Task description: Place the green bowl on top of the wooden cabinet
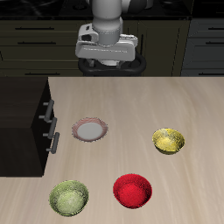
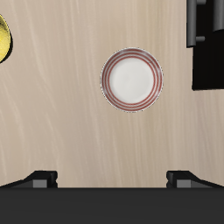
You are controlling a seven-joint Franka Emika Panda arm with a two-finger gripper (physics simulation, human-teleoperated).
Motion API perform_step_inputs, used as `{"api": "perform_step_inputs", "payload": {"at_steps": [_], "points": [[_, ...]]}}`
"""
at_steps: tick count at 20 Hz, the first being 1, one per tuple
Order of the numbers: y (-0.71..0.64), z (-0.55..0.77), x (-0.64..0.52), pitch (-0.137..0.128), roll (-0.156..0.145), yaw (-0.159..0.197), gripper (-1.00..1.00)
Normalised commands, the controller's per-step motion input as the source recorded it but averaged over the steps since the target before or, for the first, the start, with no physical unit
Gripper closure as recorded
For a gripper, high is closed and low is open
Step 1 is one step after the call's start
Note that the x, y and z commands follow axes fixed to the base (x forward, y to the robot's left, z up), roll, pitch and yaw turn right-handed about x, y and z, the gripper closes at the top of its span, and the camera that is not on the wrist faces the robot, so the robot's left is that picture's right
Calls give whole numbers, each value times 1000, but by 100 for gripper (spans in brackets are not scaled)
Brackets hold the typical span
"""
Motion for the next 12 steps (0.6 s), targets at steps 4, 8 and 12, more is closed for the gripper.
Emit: {"api": "perform_step_inputs", "payload": {"at_steps": [4,8,12], "points": [[-1,50,229,-7,-5,10,-100],[-71,88,326,-13,-29,-2,-100],[-55,75,330,-11,-20,7,-100]]}}
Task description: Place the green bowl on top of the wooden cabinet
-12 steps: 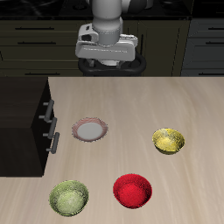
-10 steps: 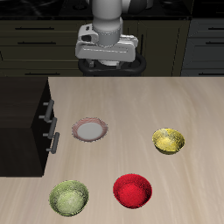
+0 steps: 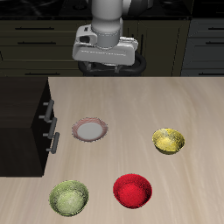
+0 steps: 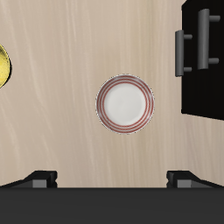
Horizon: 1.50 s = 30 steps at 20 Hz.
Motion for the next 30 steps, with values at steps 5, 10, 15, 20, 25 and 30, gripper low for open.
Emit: {"api": "perform_step_inputs", "payload": {"at_steps": [5,10,15,20,25,30], "points": [[21,18,397,-1,0,20,-100],[95,14,305,6,5,11,-100],[39,31,358,1,1,15,-100],[-88,29,374,1,-35,1,-100],[-72,-38,312,12,-21,1,-100],[-9,56,249,-11,-16,8,-100]]}}
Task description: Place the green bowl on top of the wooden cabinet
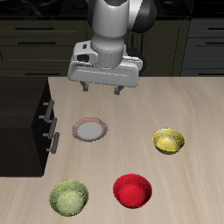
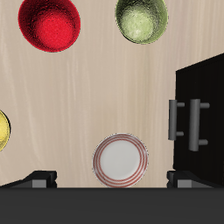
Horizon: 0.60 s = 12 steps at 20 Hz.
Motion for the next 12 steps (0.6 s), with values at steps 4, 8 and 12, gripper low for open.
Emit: {"api": "perform_step_inputs", "payload": {"at_steps": [4,8,12], "points": [[-49,88,254,-5,-26,-10,-100],[-51,144,268,-4,24,-8,-100],[-37,147,255,-3,-1,-25,-100]]}}
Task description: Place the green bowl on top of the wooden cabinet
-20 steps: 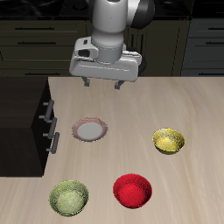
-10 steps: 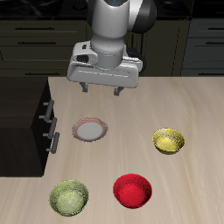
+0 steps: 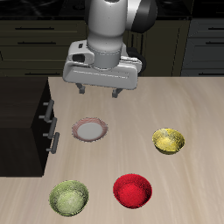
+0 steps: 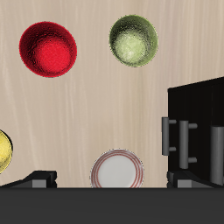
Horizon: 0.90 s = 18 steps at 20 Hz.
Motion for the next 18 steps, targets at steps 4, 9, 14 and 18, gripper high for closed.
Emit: {"api": "perform_step_inputs", "payload": {"at_steps": [4,9,14,18], "points": [[32,90,197,-2,18,8,-100],[22,31,246,23,37,35,-100],[-158,75,300,7,-7,-35,-100],[-170,60,205,-5,-27,7,-100]]}}
